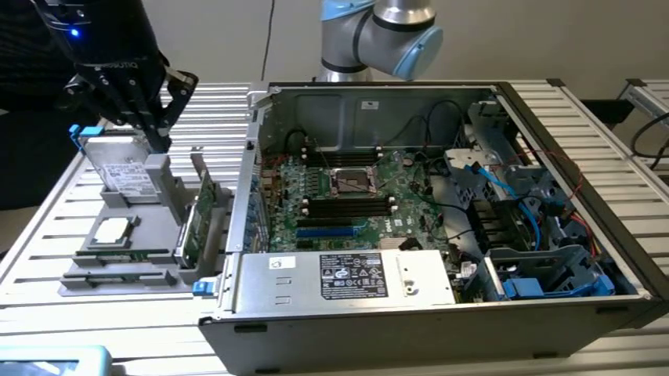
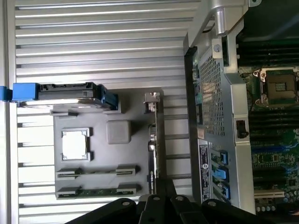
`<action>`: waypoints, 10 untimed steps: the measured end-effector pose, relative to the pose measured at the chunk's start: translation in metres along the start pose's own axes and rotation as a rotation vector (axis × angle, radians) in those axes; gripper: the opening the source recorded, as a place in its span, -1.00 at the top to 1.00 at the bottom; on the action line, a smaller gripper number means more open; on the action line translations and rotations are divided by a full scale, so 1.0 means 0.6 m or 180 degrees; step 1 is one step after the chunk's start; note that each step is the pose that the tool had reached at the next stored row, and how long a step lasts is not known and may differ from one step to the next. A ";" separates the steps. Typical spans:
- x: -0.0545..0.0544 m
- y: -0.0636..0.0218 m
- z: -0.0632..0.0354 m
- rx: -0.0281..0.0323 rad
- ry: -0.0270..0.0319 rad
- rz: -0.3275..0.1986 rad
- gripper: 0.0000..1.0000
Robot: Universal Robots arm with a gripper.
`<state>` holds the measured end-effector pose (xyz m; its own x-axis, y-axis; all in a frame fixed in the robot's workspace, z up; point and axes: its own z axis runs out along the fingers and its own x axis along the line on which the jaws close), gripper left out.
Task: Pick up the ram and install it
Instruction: 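Reach for the ram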
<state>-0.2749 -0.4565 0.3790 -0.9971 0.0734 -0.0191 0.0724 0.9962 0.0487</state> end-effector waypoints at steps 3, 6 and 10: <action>0.014 -0.011 0.004 0.0000 0.0000 0.0000 0.79; 0.029 -0.021 0.009 0.0000 0.0000 0.0000 0.79; 0.052 -0.029 0.018 0.0000 0.0000 0.0000 0.79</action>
<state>-0.3071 -0.4712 0.3670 -0.9971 0.0733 -0.0191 0.0723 0.9962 0.0487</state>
